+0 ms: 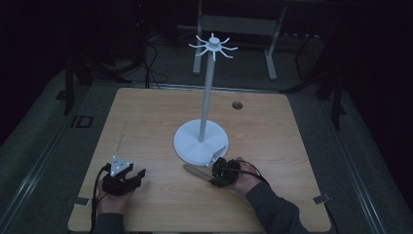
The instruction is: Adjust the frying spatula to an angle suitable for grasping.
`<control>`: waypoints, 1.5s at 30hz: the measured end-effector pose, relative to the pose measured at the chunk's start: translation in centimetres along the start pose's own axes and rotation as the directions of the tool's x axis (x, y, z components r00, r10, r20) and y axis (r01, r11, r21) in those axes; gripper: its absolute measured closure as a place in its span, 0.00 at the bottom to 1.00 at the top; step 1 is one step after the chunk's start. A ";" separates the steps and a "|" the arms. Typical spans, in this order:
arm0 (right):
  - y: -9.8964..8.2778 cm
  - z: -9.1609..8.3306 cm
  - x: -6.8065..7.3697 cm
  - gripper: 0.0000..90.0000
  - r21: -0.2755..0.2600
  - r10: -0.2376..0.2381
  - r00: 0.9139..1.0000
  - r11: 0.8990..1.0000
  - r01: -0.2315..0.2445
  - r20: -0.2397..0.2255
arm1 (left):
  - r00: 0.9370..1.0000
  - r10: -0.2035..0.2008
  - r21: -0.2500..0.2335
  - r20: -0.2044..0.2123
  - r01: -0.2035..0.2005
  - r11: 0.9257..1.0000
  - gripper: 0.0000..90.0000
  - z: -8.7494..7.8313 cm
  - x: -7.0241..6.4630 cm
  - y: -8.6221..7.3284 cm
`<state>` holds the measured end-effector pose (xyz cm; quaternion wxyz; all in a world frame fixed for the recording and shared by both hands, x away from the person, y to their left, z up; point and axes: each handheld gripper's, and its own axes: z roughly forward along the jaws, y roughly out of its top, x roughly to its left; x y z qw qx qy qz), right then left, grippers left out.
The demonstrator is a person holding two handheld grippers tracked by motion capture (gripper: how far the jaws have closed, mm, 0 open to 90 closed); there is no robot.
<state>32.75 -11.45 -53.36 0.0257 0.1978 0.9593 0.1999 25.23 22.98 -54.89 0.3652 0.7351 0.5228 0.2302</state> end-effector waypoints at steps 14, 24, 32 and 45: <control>-1.3 -1.1 -1.2 0.83 -0.049 0.050 0.992 0.998 -0.045 0.119 | 1.000 0.000 0.015 -0.001 0.000 1.000 0.51 0.2 0.0 0.0; -1.1 -0.7 -1.9 0.81 -0.030 0.085 0.988 0.996 -0.082 0.128 | 1.000 0.005 0.017 -0.001 -0.005 1.000 0.51 0.2 0.0 0.0; -0.5 -0.1 -2.0 0.80 0.000 0.085 0.989 0.996 -0.085 0.118 | 1.000 0.004 0.017 -0.001 -0.004 1.000 0.51 0.2 0.0 0.0; -0.3 -0.1 -2.2 0.82 0.021 0.098 0.990 0.995 -0.101 0.105 | 1.000 0.005 0.022 -0.003 -0.005 1.000 0.51 0.3 -0.1 0.0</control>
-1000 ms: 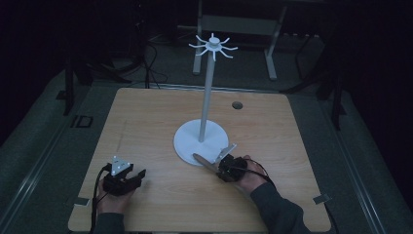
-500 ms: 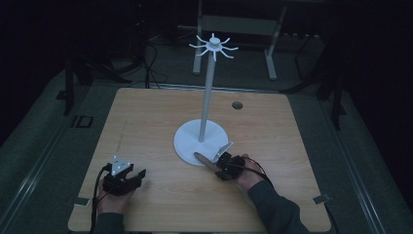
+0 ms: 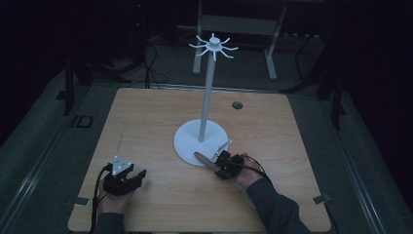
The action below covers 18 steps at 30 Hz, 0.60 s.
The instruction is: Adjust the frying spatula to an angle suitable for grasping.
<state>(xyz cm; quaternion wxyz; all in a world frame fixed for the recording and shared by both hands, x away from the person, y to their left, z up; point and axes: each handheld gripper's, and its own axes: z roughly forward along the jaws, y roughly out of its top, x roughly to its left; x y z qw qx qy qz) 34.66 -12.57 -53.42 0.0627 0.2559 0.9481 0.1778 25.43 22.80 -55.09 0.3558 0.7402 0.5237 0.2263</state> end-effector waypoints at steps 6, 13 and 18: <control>-0.2 0.0 0.2 0.83 -0.013 -0.007 1.000 1.000 0.008 0.016 | 1.000 0.002 0.003 0.001 -0.002 1.000 0.51 0.1 0.0 0.0; -0.4 -0.1 0.3 0.83 -0.032 -0.005 1.000 0.999 0.006 0.022 | 1.000 0.003 0.003 0.001 -0.003 1.000 0.51 0.1 0.0 0.0; -0.5 -0.5 0.2 0.83 -0.050 0.001 1.000 0.999 0.000 0.026 | 1.000 0.002 0.006 0.000 -0.002 1.000 0.51 0.1 0.0 0.0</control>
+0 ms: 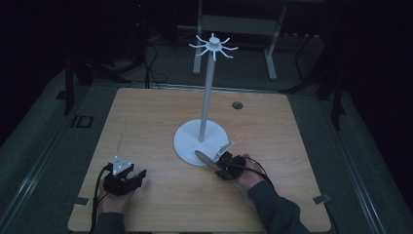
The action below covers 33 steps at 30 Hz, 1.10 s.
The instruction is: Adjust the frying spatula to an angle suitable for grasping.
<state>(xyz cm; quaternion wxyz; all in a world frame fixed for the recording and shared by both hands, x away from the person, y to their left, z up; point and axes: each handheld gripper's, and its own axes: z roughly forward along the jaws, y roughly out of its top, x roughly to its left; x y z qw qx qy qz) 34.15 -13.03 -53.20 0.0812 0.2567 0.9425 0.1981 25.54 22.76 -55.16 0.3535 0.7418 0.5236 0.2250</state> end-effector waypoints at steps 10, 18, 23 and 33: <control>-0.6 -1.5 -0.7 0.83 -0.082 0.060 0.998 0.995 -0.059 0.017 | 1.000 -0.001 0.000 0.000 0.001 1.000 0.51 0.0 0.0 0.0; -1.2 -2.8 -1.5 0.83 -0.157 0.109 0.994 0.982 -0.102 0.033 | 1.000 -0.005 -0.002 0.002 0.005 1.000 0.51 0.0 0.1 0.0; -1.6 -3.5 -1.9 0.83 -0.200 0.141 0.989 0.971 -0.130 0.042 | 1.000 -0.005 -0.002 0.005 0.005 1.000 0.51 0.1 0.1 0.1; -2.8 -5.1 -3.0 0.83 -0.317 0.229 0.970 0.928 -0.194 0.078 | 1.000 -0.005 0.005 0.011 0.005 1.000 0.51 0.2 0.1 0.1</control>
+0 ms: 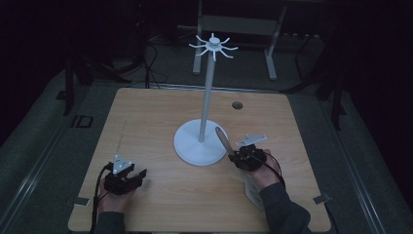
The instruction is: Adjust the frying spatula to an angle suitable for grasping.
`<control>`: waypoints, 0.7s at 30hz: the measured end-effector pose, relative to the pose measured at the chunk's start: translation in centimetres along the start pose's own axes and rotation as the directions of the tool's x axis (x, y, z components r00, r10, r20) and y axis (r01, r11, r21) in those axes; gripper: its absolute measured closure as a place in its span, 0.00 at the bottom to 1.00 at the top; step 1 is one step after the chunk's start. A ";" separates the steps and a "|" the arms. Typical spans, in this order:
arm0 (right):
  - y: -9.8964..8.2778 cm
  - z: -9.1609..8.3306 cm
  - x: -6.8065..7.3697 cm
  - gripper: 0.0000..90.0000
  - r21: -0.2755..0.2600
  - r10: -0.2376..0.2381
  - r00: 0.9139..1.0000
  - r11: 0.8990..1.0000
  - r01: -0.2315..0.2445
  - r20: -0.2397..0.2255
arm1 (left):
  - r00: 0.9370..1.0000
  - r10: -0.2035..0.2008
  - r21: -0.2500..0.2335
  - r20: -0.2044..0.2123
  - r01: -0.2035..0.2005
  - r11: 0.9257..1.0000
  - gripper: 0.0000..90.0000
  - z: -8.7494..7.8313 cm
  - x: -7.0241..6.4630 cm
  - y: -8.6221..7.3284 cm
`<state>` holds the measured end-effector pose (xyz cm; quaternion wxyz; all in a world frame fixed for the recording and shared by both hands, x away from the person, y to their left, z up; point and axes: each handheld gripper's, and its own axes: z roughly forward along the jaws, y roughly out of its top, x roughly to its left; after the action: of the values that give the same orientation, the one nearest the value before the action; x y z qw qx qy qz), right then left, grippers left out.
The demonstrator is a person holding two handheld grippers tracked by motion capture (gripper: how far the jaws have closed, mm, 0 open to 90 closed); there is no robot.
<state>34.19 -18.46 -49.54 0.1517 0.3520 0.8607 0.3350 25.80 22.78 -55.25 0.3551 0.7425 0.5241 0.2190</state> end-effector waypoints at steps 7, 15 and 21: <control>0.1 -1.2 -0.5 0.83 -0.077 0.023 1.000 0.997 -0.022 0.019 | 1.000 0.000 0.000 0.000 0.000 1.000 0.51 0.0 0.0 0.0; 0.2 -2.0 -0.9 0.83 -0.141 0.040 0.999 0.989 -0.035 0.033 | 1.000 -0.001 -0.002 0.000 0.001 1.000 0.51 0.1 0.0 0.0; 0.4 -2.6 -1.1 0.83 -0.183 0.060 0.997 0.982 -0.052 0.038 | 1.000 -0.001 -0.002 0.000 0.001 1.000 0.51 0.2 0.0 0.0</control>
<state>33.84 -20.26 -47.33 0.1926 0.3680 0.8128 0.4085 25.93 22.74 -55.33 0.3556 0.7420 0.5243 0.2194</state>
